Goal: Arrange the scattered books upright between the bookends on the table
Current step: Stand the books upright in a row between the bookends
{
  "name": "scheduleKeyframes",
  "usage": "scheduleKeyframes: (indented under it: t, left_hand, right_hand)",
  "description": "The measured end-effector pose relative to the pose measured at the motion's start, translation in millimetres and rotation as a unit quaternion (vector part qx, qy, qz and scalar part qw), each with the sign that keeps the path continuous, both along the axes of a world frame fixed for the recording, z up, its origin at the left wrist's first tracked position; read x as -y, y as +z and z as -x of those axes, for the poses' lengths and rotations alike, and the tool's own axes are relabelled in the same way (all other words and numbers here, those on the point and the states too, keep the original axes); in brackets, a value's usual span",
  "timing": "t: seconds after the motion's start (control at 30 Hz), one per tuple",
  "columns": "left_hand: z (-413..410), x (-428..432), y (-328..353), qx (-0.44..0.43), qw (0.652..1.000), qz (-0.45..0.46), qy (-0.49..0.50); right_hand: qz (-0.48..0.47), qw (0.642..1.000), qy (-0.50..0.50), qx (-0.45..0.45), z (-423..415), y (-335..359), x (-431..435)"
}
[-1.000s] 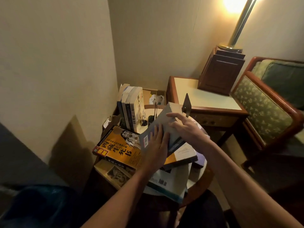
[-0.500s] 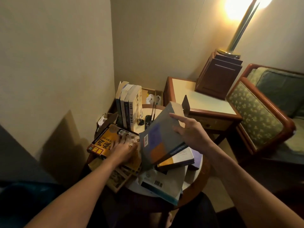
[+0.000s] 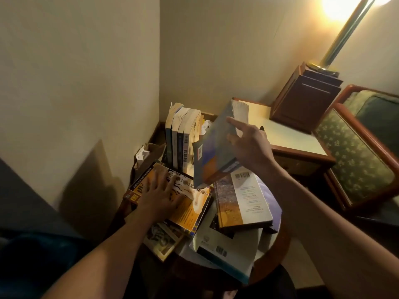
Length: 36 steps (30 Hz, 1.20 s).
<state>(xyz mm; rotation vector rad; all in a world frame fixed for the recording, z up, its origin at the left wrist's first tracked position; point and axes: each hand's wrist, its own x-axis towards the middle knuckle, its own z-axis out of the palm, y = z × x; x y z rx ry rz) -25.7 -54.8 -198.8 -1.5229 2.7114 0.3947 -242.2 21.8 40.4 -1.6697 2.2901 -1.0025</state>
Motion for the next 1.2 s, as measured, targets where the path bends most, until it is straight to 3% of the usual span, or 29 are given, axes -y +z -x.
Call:
scheduleKeyframes:
  t: [0.47,0.83,0.9,1.03,1.2]
  left_hand:
    - [-0.1,2.7,1.9,0.003,0.999,-0.038,0.001]
    - [0.3,4.5,-0.3,0.015,0.999,-0.030,0.002]
    - [0.1,5.2,-1.2,0.023,0.999,-0.023,0.002]
    - [0.3,5.3,-0.4,0.027,1.000,-0.016,0.001]
    - [-1.2,4.2,-2.4,-0.002,1.000,-0.004,-0.003]
  right_hand:
    - [-0.060,0.997,0.036,-0.034,-23.6,-15.2,116.6]
    - [-0.132,0.989,0.055,-0.038,-28.9,-43.3,148.5]
    - [-0.156,0.985,0.072,-0.022,-28.3,-41.7,152.9]
    - [-0.228,0.960,0.116,0.116,-23.3,-40.6,151.3]
    - [-0.213,0.953,0.209,0.056,-8.7,-60.4,135.7]
